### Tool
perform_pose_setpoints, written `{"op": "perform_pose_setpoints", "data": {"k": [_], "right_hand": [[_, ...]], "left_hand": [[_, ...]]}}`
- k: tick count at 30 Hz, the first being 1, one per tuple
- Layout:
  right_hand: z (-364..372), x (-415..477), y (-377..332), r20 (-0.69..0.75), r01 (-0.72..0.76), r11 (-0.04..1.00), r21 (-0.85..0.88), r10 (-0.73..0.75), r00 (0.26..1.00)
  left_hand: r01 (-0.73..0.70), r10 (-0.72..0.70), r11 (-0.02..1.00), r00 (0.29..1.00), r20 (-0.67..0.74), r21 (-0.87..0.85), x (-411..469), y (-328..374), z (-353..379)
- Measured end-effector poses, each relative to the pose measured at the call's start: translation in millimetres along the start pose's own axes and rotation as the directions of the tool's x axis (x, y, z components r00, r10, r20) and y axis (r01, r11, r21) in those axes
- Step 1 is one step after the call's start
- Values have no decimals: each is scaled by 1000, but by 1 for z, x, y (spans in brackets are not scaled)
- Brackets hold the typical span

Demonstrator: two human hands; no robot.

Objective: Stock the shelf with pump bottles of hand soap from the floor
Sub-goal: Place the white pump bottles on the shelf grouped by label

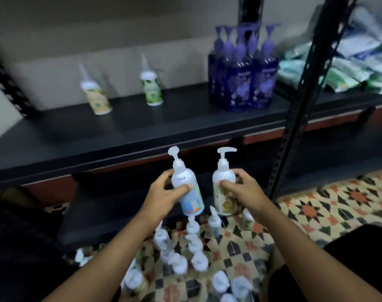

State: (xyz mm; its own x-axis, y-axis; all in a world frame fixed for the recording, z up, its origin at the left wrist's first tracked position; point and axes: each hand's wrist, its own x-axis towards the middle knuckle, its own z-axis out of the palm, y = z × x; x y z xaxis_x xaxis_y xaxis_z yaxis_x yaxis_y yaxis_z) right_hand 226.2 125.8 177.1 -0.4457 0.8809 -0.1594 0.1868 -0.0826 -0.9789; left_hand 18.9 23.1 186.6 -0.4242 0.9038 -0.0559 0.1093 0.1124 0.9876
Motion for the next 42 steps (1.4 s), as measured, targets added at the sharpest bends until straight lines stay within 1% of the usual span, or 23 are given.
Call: {"op": "perform_pose_setpoints", "data": {"k": [2, 6, 9, 12, 14, 17, 19, 23, 27, 30, 33, 38, 42], "right_hand": [[20, -7, -32, 23, 46, 997, 68, -48, 999], [59, -23, -81, 110, 64, 982, 179, -85, 990], [83, -34, -103, 203, 22, 976, 217, -67, 977], [102, -38, -111, 277, -56, 965, 258, -18, 961], [111, -37, -111, 305, -91, 951, 294, -4, 952], [125, -33, -105, 331, -146, 908, 393, 8, 944], [134, -30, -101, 341, -173, 895, 412, 24, 940], [146, -27, -93, 378, -217, 885, 411, 51, 925], [154, -24, -87, 422, -233, 894, 384, 55, 905], [155, -24, -83, 432, -144, 938, 315, -7, 902], [154, -29, -84, 425, -58, 966, 251, -56, 903], [153, -36, -89, 383, 15, 972, 236, -106, 918], [152, -40, -91, 354, 56, 979, 198, -124, 927]], "left_hand": [[0, -5, 993, 999, -45, -119, -14, 27, -27], [-7, -49, 943, 986, -162, -334, -38, 58, -73], [-24, -87, 898, 969, -231, -439, -54, 67, -96], [-17, -134, 866, 955, -264, -500, -69, 60, -112], [3, -176, 832, 950, -258, -555, -77, 54, -117], [28, -215, 741, 956, -198, -671, -85, 50, -117], [65, -244, 700, 958, -152, -711, -88, 50, -118], [150, -263, 651, 964, -35, -744, -93, 48, -124], [101, -225, 683, 971, -77, -723, -95, 48, -128], [50, -200, 710, 971, -133, -702, -95, 48, -130], [-3, -193, 689, 963, -187, -725, -95, 49, -131], [47, -216, 674, 967, -136, -737, -97, 50, -130], [11, -152, 730, 978, -146, -684, -99, 53, -123]]}}
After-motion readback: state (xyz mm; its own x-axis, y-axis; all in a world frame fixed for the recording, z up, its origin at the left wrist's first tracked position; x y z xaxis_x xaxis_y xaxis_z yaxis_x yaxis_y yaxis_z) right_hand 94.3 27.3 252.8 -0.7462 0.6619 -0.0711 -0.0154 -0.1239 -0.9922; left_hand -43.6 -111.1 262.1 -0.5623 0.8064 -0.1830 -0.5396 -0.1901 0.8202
